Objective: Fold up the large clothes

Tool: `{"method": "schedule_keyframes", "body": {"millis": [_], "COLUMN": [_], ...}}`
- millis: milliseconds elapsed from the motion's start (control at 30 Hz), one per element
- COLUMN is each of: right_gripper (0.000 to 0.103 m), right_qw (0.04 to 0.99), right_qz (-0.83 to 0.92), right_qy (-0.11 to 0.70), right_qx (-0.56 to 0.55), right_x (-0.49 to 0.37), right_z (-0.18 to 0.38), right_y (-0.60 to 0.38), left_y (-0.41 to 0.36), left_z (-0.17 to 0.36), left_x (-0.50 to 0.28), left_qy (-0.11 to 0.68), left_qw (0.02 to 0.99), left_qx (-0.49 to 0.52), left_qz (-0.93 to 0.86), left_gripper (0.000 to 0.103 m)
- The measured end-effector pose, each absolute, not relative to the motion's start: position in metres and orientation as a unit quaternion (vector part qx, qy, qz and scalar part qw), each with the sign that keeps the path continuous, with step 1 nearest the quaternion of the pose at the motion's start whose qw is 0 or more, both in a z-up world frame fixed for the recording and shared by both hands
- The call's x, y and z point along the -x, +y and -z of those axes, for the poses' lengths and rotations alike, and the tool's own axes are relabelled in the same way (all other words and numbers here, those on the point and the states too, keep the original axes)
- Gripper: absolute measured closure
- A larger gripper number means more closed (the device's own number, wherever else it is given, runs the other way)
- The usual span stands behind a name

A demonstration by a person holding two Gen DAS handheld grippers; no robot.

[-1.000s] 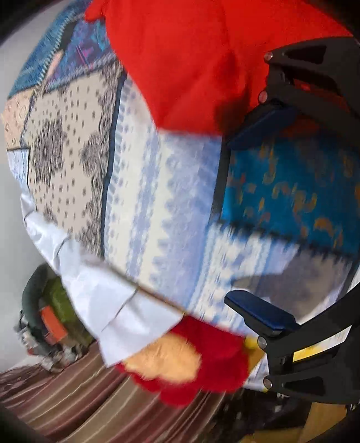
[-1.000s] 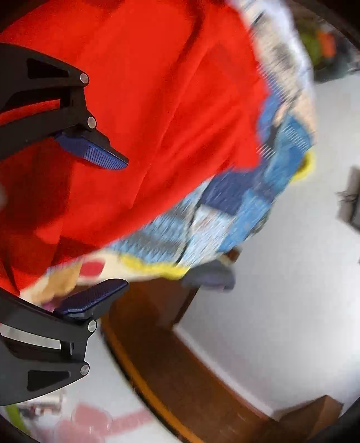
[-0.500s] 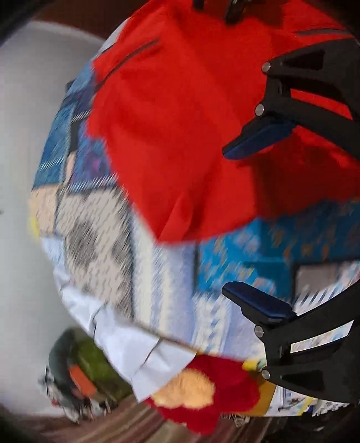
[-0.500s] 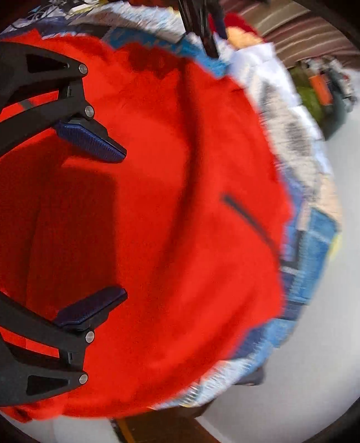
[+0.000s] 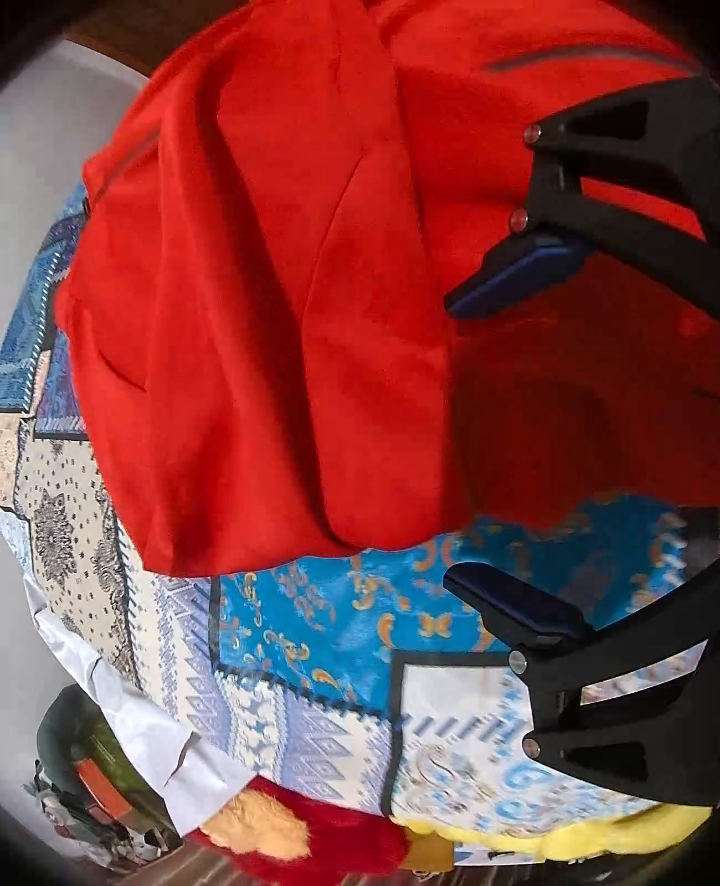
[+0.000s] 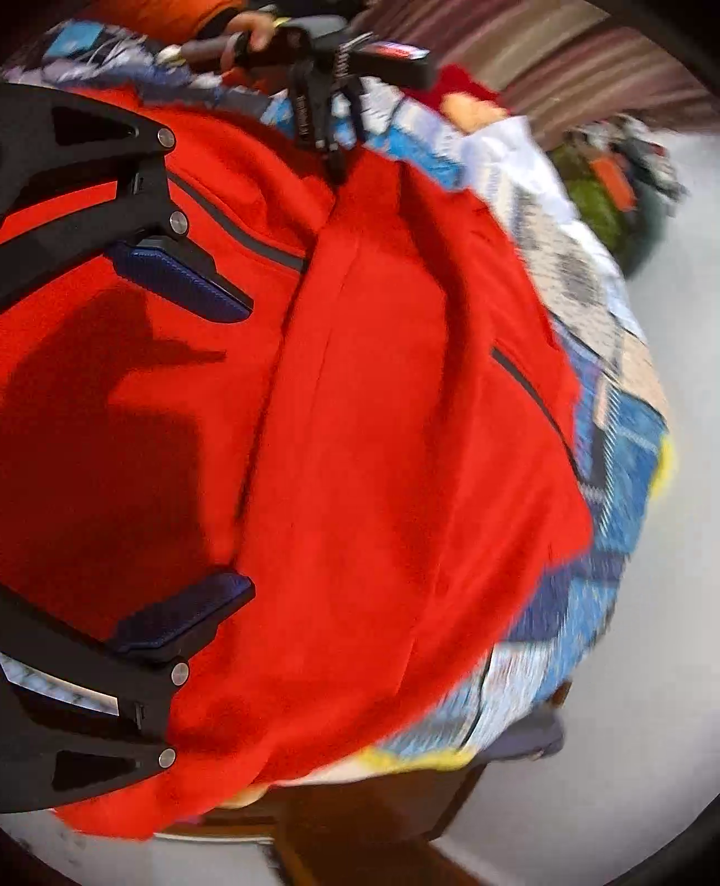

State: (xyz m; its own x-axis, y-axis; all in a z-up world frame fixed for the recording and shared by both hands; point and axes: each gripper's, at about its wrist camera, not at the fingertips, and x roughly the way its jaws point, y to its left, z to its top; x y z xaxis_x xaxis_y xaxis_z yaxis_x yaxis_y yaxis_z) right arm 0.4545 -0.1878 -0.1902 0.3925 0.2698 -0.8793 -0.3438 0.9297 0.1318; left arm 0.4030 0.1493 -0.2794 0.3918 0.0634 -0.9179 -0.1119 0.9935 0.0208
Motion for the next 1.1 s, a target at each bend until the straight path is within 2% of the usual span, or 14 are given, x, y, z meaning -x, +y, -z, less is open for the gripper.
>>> {"method": "schedule_keyframes", "body": {"millis": [200, 367, 600, 767, 800, 867, 900, 967, 1033, 1100], "right_gripper": [0.012, 0.011, 0.011, 0.013, 0.017, 0.037, 0.043, 0.067, 0.081, 0.088], "right_qw": [0.853, 0.852, 0.794, 0.738, 0.731, 0.719, 0.721, 0.733, 0.750, 0.777], "right_qz": [-0.121, -0.046, 0.114, 0.133, 0.128, 0.122, 0.121, 0.117, 0.109, 0.094], "right_qy": [0.505, 0.510, 0.547, 0.574, 0.576, 0.574, 0.569, 0.559, 0.550, 0.546], "right_qx": [-0.050, -0.111, -0.238, -0.328, -0.343, -0.373, -0.377, -0.371, -0.351, -0.298], "right_x": [-0.433, -0.419, -0.412, -0.414, -0.416, -0.417, -0.418, -0.423, -0.430, -0.440], "right_z": [0.156, 0.157, 0.213, 0.260, 0.267, 0.278, 0.279, 0.274, 0.265, 0.251], "right_y": [-0.285, -0.372, -0.479, -0.504, -0.503, -0.501, -0.498, -0.492, -0.482, -0.464], "left_y": [0.130, 0.103, 0.051, 0.026, 0.021, 0.014, 0.010, 0.005, 0.003, 0.002], "left_z": [0.230, 0.198, 0.204, 0.231, 0.236, 0.245, 0.248, 0.252, 0.251, 0.247], "left_x": [-0.391, -0.400, -0.417, -0.424, -0.424, -0.422, -0.420, -0.416, -0.410, -0.404], "left_qy": [0.523, 0.497, 0.499, 0.512, 0.514, 0.518, 0.519, 0.515, 0.507, 0.499], "left_qw": [0.851, 0.867, 0.866, 0.859, 0.858, 0.855, 0.854, 0.855, 0.858, 0.861], "left_qx": [0.000, -0.002, 0.004, 0.001, -0.005, -0.019, -0.030, -0.056, -0.079, -0.095], "left_qz": [-0.055, -0.039, -0.005, 0.006, 0.009, 0.012, 0.013, 0.012, 0.009, 0.007], "left_gripper": [0.013, 0.013, 0.013, 0.013, 0.013, 0.013, 0.013, 0.013, 0.013, 0.013]}}
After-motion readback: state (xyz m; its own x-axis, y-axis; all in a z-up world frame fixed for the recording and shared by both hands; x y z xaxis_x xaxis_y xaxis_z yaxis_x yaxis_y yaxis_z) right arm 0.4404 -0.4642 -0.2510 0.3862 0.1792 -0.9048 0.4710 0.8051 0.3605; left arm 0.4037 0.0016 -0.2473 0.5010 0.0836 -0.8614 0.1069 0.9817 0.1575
